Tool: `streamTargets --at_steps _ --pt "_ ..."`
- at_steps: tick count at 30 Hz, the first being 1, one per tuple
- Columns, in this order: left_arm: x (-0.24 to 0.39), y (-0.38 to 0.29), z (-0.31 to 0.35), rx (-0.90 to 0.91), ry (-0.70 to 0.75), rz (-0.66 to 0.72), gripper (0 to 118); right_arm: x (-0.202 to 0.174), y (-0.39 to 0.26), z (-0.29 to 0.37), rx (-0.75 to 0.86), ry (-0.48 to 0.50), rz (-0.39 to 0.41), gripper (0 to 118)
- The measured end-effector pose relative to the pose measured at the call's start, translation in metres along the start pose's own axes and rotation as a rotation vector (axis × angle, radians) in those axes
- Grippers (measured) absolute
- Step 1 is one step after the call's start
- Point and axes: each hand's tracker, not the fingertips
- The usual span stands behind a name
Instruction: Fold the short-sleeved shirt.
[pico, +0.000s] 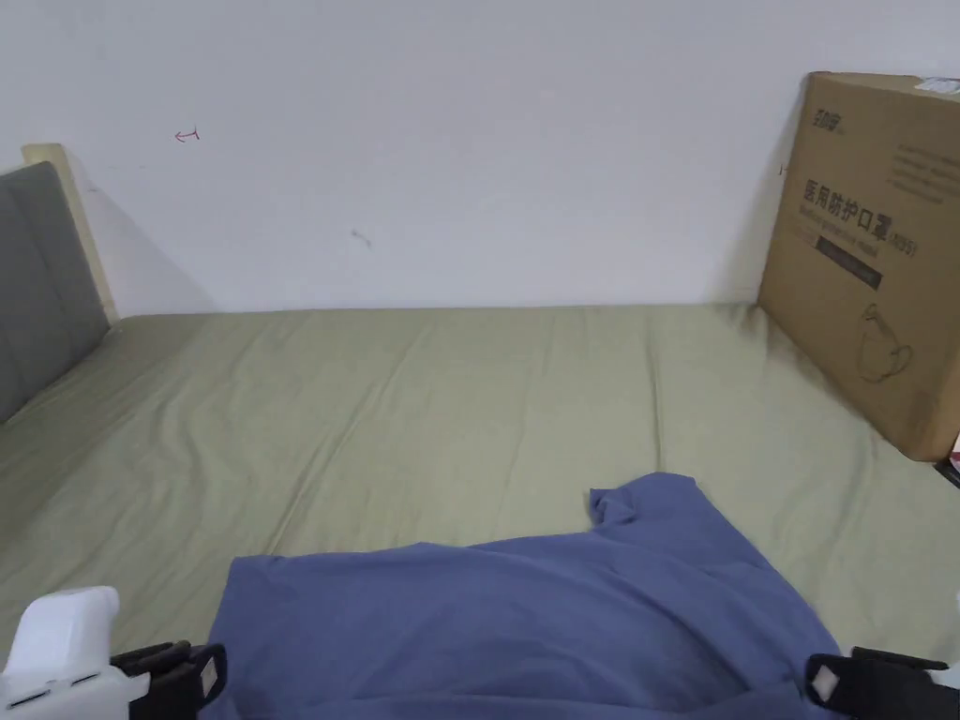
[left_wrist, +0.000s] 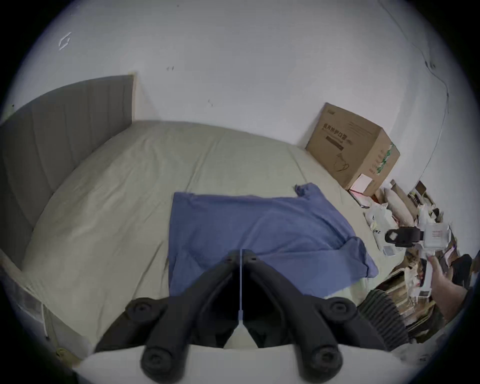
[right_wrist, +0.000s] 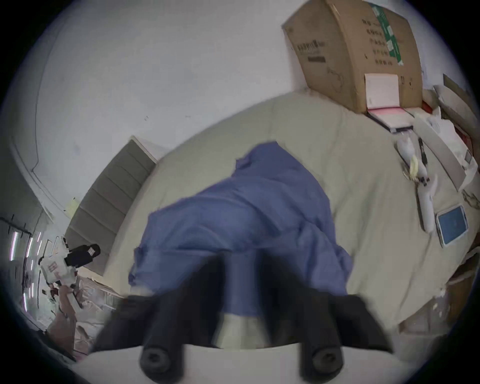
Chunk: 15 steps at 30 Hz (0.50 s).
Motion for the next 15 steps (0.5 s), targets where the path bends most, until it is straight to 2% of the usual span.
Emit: streamTargets --at_steps 1,3,4,7,9,14,15 --pt "0.0 0.007 -0.001 -0.014 -0.03 0.024 1 -0.005 0.003 -0.005 -0.002 0.002 0.001 3" --pt "-0.005 0.015 -0.01 -0.028 -0.074 0.082 1 -0.008 0.013 -0.016 0.0 0.055 0.01 3" --pt "-0.01 0.021 -0.013 -0.016 -0.018 0.039 1 -0.011 0.017 -0.022 -0.001 0.088 0.033 3" --pt "-0.039 0.062 -0.047 -0.044 0.082 0.033 1 -0.019 0.029 -0.036 0.022 0.099 0.042 3" --pt "-0.058 0.089 -0.075 -0.089 0.092 0.048 1 -0.022 0.036 -0.044 0.036 0.113 0.047 3" --pt "-0.102 0.125 -0.165 -0.276 0.198 0.064 1 -0.023 0.05 -0.067 -0.002 0.057 0.073 3" --pt "-0.108 0.126 -0.181 -0.296 0.213 0.052 6 -0.02 0.051 -0.07 -0.004 0.059 0.074 3"
